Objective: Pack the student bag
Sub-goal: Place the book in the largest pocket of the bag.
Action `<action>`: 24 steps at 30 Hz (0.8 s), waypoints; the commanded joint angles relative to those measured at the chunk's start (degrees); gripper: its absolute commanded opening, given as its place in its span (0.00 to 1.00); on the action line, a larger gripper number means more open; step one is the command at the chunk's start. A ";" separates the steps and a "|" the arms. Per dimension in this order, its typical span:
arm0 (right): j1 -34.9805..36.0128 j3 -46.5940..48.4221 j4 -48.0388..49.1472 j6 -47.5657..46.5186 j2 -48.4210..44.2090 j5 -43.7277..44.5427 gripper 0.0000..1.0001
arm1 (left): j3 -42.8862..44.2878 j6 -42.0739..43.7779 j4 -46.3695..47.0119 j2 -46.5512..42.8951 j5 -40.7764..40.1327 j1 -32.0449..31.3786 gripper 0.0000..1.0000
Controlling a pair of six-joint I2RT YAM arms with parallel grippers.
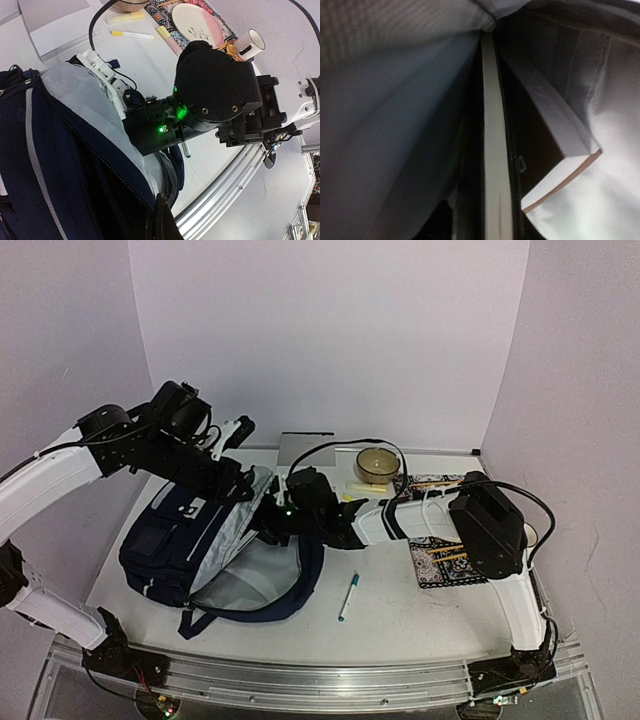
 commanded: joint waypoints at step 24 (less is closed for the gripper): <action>0.38 -2.55 -9.48 -11.81 -11.50 1.86 0.61 | 2.32 -2.42 -2.93 -0.90 -18.50 -0.51 0.00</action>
